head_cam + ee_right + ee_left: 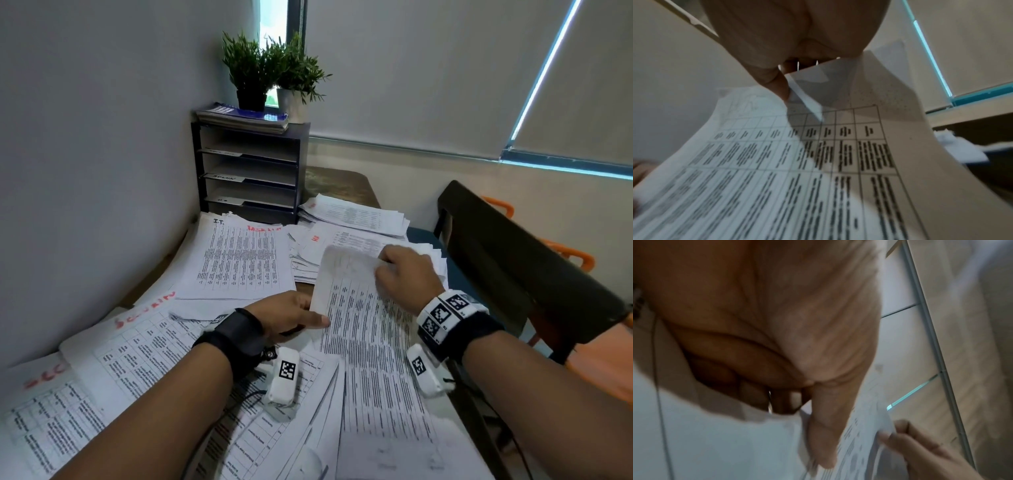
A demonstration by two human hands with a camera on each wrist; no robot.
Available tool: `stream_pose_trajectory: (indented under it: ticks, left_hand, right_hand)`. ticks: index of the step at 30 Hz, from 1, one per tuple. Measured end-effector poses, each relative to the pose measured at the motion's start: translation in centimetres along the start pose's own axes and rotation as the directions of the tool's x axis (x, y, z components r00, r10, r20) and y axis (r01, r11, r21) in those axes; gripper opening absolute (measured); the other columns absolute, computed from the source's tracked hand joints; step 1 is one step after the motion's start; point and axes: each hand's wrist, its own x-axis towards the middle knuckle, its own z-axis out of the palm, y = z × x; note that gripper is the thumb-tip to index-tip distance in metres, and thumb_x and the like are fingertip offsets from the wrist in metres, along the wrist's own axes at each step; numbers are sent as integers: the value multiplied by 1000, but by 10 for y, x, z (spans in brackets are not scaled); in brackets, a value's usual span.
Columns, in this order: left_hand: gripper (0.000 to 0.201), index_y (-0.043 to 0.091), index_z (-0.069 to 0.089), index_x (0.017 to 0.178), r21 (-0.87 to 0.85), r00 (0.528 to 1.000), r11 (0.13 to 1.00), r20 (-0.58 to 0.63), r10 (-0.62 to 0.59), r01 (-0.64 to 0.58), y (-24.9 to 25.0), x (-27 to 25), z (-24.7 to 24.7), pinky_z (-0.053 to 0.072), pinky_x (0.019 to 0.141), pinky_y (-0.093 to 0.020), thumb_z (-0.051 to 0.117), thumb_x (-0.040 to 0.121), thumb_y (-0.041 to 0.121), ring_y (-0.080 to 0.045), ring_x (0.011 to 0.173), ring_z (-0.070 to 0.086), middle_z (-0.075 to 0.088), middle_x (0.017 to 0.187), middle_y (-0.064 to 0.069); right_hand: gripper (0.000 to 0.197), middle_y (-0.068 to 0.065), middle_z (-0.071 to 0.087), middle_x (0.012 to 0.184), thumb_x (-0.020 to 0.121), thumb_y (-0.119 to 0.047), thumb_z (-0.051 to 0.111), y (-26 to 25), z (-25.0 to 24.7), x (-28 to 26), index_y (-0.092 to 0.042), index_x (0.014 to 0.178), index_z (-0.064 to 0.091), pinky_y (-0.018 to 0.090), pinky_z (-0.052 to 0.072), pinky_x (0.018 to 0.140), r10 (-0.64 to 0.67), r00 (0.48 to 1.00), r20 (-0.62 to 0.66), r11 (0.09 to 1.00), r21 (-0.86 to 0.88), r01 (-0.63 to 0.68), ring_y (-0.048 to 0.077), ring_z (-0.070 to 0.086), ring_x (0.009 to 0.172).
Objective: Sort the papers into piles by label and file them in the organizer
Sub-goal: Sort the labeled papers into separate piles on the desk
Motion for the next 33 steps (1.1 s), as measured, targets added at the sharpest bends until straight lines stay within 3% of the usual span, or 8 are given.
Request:
stream_pose_trajectory:
  ticks: [5, 8, 14, 18, 21, 25, 29, 33]
  left_hand:
    - [24, 15, 65, 87, -135, 969, 984, -234, 81, -115, 4, 9, 15, 18, 51, -31, 67, 94, 38, -22, 53, 26, 36, 65, -8]
    - [21, 14, 68, 100, -181, 832, 950, -542, 119, -255, 18, 17, 13, 35, 51, -28, 59, 99, 33, -21, 57, 45, 52, 65, -9]
    - [35, 13, 65, 97, -353, 667, 874, -743, -45, -334, 16, 36, -12, 61, 78, -52, 56, 83, 44, -34, 90, 71, 72, 92, -12]
    - [11, 12, 51, 105, -519, 691, 753, -713, -121, -403, 25, 33, 0, 42, 40, -18, 40, 106, 14, -21, 68, 57, 54, 84, -8]
    - [9, 11, 50, 110, -611, 734, 645, -670, -112, -460, 27, 36, 9, 58, 58, -29, 43, 106, 13, -27, 87, 64, 62, 99, -12]
    - [17, 6, 54, 118, -500, 860, 798, -509, 43, -335, 34, 33, 15, 52, 84, -38, 48, 103, 8, -25, 94, 63, 69, 109, -17]
    - [15, 7, 64, 109, -65, 879, 979, -454, 145, -195, 30, 27, 8, 55, 76, -25, 62, 97, 15, -21, 96, 65, 69, 103, -7]
    - [19, 13, 65, 103, 538, 914, 842, -357, 190, 35, 22, 27, 7, 39, 69, -26, 70, 90, 26, -19, 90, 59, 66, 97, -1]
  right_hand:
    - [44, 7, 50, 129, 87, -34, 65, 19, -21, 26, -17, 126, 54, 51, 35, 103, -10, 981, -192, 986, -167, -22, 31, 45, 122]
    - [76, 14, 32, 150, 82, -38, 74, 30, -30, 33, -13, 144, 37, 54, 29, 113, 157, 936, -316, 976, -94, -195, 35, 31, 139]
    - [87, 17, 49, 142, 68, -59, 72, 56, 2, 40, -9, 137, 51, 49, 42, 109, 448, 878, -167, 866, 325, -380, 36, 49, 131]
    - [89, 12, 52, 142, 70, -49, 81, 55, 31, 40, -12, 142, 45, 45, 51, 98, 615, 764, 196, 486, 669, -563, 32, 55, 123]
    - [34, 12, 72, 117, 90, -22, 68, 43, 50, 38, -11, 122, 63, 49, 58, 85, 405, 799, 444, 166, 824, -542, 30, 71, 102]
    - [29, 1, 69, 120, 90, -8, 57, 38, 55, 52, -13, 117, 66, 34, 53, 89, 466, 870, 164, 622, 638, -454, 24, 66, 102]
    - [35, 13, 66, 122, 93, -5, 53, 55, 39, 74, -4, 126, 62, 21, 39, 76, 542, 839, 35, 719, 498, -485, 27, 61, 103]
    - [29, 17, 63, 114, 95, -10, 54, 81, 19, 94, 3, 119, 61, 29, 41, 80, 530, 848, 6, 793, 350, -499, 33, 60, 110]
